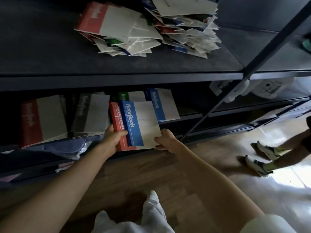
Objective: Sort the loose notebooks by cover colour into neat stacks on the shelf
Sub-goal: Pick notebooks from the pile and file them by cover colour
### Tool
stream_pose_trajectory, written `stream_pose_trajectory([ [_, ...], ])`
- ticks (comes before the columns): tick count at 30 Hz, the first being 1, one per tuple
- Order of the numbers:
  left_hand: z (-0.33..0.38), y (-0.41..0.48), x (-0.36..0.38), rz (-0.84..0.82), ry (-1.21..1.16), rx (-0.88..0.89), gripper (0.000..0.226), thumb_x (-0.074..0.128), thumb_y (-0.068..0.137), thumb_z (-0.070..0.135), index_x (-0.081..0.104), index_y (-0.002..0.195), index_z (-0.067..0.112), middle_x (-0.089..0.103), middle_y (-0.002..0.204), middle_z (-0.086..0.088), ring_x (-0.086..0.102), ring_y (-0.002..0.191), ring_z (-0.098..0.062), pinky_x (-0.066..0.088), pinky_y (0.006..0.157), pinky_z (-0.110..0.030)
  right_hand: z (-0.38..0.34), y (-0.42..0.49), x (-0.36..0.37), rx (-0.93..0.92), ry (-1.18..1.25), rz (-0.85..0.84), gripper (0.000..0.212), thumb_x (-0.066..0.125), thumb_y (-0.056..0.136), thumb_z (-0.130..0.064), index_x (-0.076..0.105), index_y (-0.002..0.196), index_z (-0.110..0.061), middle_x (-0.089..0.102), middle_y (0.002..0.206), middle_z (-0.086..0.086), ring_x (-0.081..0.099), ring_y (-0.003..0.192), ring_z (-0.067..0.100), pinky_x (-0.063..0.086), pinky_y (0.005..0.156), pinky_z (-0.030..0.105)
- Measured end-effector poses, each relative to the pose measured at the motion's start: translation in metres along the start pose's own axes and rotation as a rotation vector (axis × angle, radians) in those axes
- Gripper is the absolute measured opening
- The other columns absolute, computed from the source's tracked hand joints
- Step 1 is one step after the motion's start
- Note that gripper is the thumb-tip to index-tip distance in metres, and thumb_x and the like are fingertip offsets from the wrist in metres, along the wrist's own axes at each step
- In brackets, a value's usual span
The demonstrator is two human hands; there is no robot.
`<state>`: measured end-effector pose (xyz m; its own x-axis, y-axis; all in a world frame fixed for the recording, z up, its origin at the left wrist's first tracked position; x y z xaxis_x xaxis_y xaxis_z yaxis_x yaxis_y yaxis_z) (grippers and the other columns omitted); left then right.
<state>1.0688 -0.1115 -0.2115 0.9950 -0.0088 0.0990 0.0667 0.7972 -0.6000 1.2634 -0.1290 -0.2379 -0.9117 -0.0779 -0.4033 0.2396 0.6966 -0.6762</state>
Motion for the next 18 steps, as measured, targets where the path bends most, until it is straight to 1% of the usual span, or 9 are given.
stream_pose_trajectory([
  [2,-0.001,0.004,0.020,-0.011,0.015,-0.016,0.043,0.054,0.090,-0.002,0.046,0.129,0.013,0.058,0.111,-0.009,0.057,0.087,-0.022,0.047,0.073,-0.036,0.009,0.005,-0.018,0.016,-0.007,0.037,0.030,0.051,0.093,-0.006,0.046,0.123,-0.007,0.054,0.112,0.012,0.064,0.080,0.024,0.059,0.068,0.030],
  [4,-0.002,0.010,0.039,-0.004,0.004,-0.026,0.042,0.052,0.090,-0.003,0.046,0.129,0.013,0.059,0.112,-0.012,0.057,0.085,-0.021,0.048,0.072,-0.035,0.014,0.012,-0.040,0.001,-0.064,0.069,0.029,0.051,0.094,-0.009,0.046,0.123,-0.008,0.056,0.103,0.009,0.062,0.064,0.016,0.052,0.053,0.022],
  [6,-0.005,0.016,0.058,0.022,-0.016,-0.039,0.044,0.052,0.090,-0.003,0.045,0.131,0.013,0.057,0.120,-0.015,0.057,0.095,-0.025,0.047,0.080,-0.038,0.017,0.024,-0.064,-0.025,-0.111,0.096,0.029,0.050,0.093,-0.010,0.048,0.122,-0.006,0.059,0.093,0.007,0.057,0.055,0.011,0.042,0.041,0.018],
  [8,-0.007,0.019,0.077,0.063,-0.008,-0.039,0.045,0.053,0.092,-0.001,0.044,0.133,0.013,0.055,0.126,-0.015,0.055,0.107,-0.030,0.044,0.083,-0.039,0.018,0.037,-0.086,-0.040,-0.111,0.112,0.028,0.050,0.093,-0.009,0.051,0.121,-0.006,0.059,0.082,0.004,0.055,0.052,0.010,0.037,0.034,0.016],
  [11,-0.009,0.027,0.098,0.121,0.002,-0.027,0.047,0.054,0.092,0.001,0.043,0.136,0.013,0.054,0.130,-0.014,0.052,0.118,-0.032,0.043,0.089,-0.040,0.016,0.058,-0.112,-0.047,-0.080,0.150,0.027,0.052,0.093,-0.010,0.052,0.120,-0.005,0.059,0.090,0.007,0.059,0.054,0.011,0.042,0.035,0.015],
  [13,-0.010,0.029,0.106,0.168,0.001,-0.023,0.048,0.055,0.091,0.000,0.044,0.136,0.013,0.054,0.129,-0.014,0.052,0.118,-0.032,0.043,0.089,-0.039,0.013,0.073,-0.125,-0.035,-0.071,0.176,0.026,0.052,0.093,-0.010,0.053,0.118,-0.002,0.060,0.094,0.011,0.059,0.054,0.012,0.045,0.037,0.018],
  [15,-0.012,0.031,0.106,0.207,-0.005,-0.018,0.047,0.056,0.090,-0.001,0.047,0.134,0.013,0.055,0.128,-0.014,0.053,0.115,-0.032,0.043,0.091,-0.041,0.008,0.087,-0.134,-0.025,-0.052,0.195,0.026,0.052,0.092,-0.007,0.053,0.116,0.001,0.062,0.096,0.016,0.060,0.056,0.015,0.043,0.033,0.017],
  [17,-0.016,0.031,0.103,0.236,-0.019,-0.010,0.045,0.055,0.090,-0.003,0.048,0.132,0.012,0.056,0.126,-0.016,0.054,0.111,-0.032,0.044,0.094,-0.044,0.001,0.099,-0.138,-0.008,0.004,0.201,0.023,0.053,0.091,-0.003,0.050,0.114,0.000,0.059,0.103,0.016,0.063,0.068,0.022,0.045,0.036,0.018],
  [18,-0.018,0.031,0.100,0.255,-0.020,-0.006,0.045,0.055,0.089,-0.003,0.049,0.132,0.011,0.057,0.125,-0.016,0.055,0.110,-0.032,0.044,0.094,-0.045,-0.002,0.103,-0.139,0.004,0.038,0.201,0.022,0.053,0.091,0.000,0.049,0.112,-0.002,0.055,0.104,0.014,0.064,0.080,0.027,0.051,0.044,0.022],
])
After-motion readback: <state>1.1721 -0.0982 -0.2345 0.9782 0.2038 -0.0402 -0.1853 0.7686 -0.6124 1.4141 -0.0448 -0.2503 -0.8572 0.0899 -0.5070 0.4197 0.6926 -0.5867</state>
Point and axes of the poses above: each hand's wrist, its own y-axis towards the middle knuckle, its own x-axis out of the palm, z = x × y, the point moved 2 cm from there along y, towards the middle knuckle
